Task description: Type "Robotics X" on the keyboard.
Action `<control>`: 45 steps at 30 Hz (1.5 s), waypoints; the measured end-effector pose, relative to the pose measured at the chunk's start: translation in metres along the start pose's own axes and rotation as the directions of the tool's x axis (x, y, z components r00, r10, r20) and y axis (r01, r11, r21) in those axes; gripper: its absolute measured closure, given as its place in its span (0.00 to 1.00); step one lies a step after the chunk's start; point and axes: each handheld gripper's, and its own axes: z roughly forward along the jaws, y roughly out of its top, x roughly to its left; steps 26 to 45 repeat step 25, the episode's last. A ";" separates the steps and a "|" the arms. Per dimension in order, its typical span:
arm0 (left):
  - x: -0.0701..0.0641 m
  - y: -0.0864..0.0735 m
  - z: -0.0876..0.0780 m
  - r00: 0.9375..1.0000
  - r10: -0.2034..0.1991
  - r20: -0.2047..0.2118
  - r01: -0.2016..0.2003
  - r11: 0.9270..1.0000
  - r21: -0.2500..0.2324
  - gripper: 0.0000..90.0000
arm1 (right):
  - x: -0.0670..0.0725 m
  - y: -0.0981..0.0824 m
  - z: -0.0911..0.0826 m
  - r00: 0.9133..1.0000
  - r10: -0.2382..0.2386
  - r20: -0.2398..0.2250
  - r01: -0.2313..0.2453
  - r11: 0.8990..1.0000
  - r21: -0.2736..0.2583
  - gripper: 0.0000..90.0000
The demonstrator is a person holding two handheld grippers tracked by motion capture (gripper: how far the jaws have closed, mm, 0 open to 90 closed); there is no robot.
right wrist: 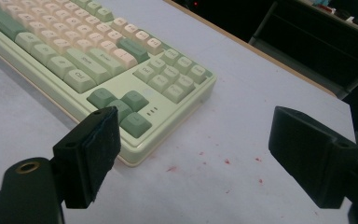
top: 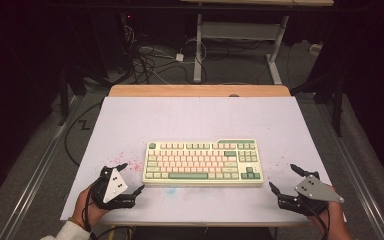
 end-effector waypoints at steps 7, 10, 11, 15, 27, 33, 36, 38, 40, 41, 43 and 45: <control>0.000 0.000 0.000 1.000 -0.002 0.003 0.002 1.000 -0.002 0.16 | 0.000 0.000 0.000 1.000 -0.003 0.001 0.003 1.000 0.001 0.19; 0.000 0.000 0.000 1.000 -0.003 0.004 0.003 1.000 0.001 0.16 | 0.000 0.000 0.000 1.000 -0.006 0.001 0.006 1.000 0.003 0.19; 0.000 0.000 0.000 1.000 -0.003 0.004 0.003 1.000 0.001 0.16 | 0.000 -0.001 0.001 1.000 -0.005 0.000 0.005 1.000 0.002 0.19; 0.001 0.000 0.001 1.000 -0.004 0.004 0.004 1.000 0.002 0.16 | 0.000 -0.001 0.001 1.000 -0.005 -0.004 0.005 1.000 0.005 0.19; 0.002 0.002 0.004 1.000 -0.005 0.006 0.005 1.000 0.004 0.16 | -0.001 -0.003 0.002 1.000 -0.005 -0.006 0.005 1.000 0.010 0.19; 0.002 0.002 0.004 1.000 -0.005 0.006 0.005 1.000 0.004 0.16 | -0.001 -0.003 0.002 1.000 -0.005 -0.006 0.005 1.000 0.010 0.19; 0.002 0.002 0.004 1.000 -0.005 0.006 0.005 1.000 0.004 0.16 | -0.001 -0.003 0.002 1.000 -0.005 -0.006 0.005 1.000 0.010 0.19; 0.002 0.002 0.004 1.000 -0.005 0.006 0.005 1.000 0.004 0.16 | -0.001 -0.003 0.002 1.000 -0.005 -0.006 0.005 1.000 0.010 0.19; 0.002 0.002 0.004 1.000 -0.005 0.006 0.005 1.000 0.004 0.16 | -0.001 -0.003 0.002 1.000 -0.005 -0.006 0.005 1.000 0.010 0.19; 0.002 0.002 0.004 1.000 -0.005 0.006 0.005 1.000 0.004 0.16 | -0.001 -0.003 0.002 1.000 -0.005 -0.006 0.005 1.000 0.010 0.19; 0.002 0.002 0.004 1.000 -0.005 0.006 0.005 1.000 0.004 0.16 | -0.001 -0.003 0.002 1.000 -0.005 -0.006 0.005 1.000 0.010 0.19; 0.002 0.002 0.004 1.000 -0.005 0.006 0.005 1.000 0.004 0.16 | -0.001 -0.003 0.002 1.000 -0.005 -0.006 0.005 1.000 0.010 0.19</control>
